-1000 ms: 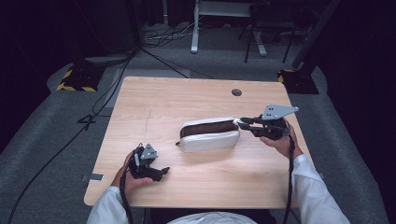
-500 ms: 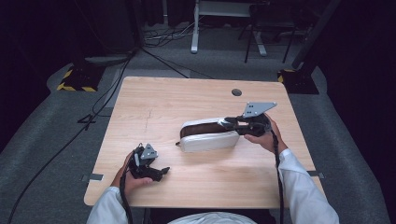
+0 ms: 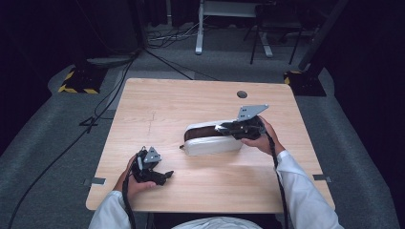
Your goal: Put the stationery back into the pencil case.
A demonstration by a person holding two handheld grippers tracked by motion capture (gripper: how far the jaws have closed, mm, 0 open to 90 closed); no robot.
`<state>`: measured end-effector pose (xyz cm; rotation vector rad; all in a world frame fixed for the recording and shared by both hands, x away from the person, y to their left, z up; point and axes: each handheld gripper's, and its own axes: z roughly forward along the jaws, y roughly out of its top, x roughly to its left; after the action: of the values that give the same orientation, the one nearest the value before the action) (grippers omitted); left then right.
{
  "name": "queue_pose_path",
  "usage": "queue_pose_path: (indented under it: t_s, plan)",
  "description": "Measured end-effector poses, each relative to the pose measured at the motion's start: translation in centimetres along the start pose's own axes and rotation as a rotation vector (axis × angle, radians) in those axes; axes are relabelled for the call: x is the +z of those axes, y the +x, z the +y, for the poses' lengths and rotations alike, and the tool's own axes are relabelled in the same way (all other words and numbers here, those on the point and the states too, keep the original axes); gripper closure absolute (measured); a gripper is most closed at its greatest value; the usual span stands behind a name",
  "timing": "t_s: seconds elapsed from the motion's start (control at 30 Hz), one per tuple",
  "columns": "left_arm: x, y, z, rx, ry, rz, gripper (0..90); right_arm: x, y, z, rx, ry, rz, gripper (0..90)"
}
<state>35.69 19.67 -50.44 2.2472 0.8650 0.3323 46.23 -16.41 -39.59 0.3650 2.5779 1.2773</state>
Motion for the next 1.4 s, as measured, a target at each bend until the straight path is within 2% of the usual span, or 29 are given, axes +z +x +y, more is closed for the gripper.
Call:
queue_pose_path:
  t_s: [0.17,0.37,0.8,1.1,1.4]
  plan:
    - [0.0,0.0,0.0,0.000,0.000,0.000,14.0,0.5,-0.3,-0.3,0.012,0.012,0.005,73.4]
    - [0.0,0.0,0.0,0.000,0.000,0.000,14.0,1.0,-0.6,-0.9,0.028,0.035,-0.011,73.2]
    - [0.0,0.0,0.0,0.000,0.000,0.000,14.0,0.7,-0.7,-1.2,0.054,0.010,-0.028,71.0]
    - [0.0,0.0,0.0,0.000,0.000,0.000,14.0,-0.1,-0.7,-1.4,0.069,-0.011,-0.050,66.0]
    - [0.0,0.0,0.0,0.000,0.000,0.000,14.0,-2.0,-0.7,-1.6,0.082,-0.029,-0.089,56.8]
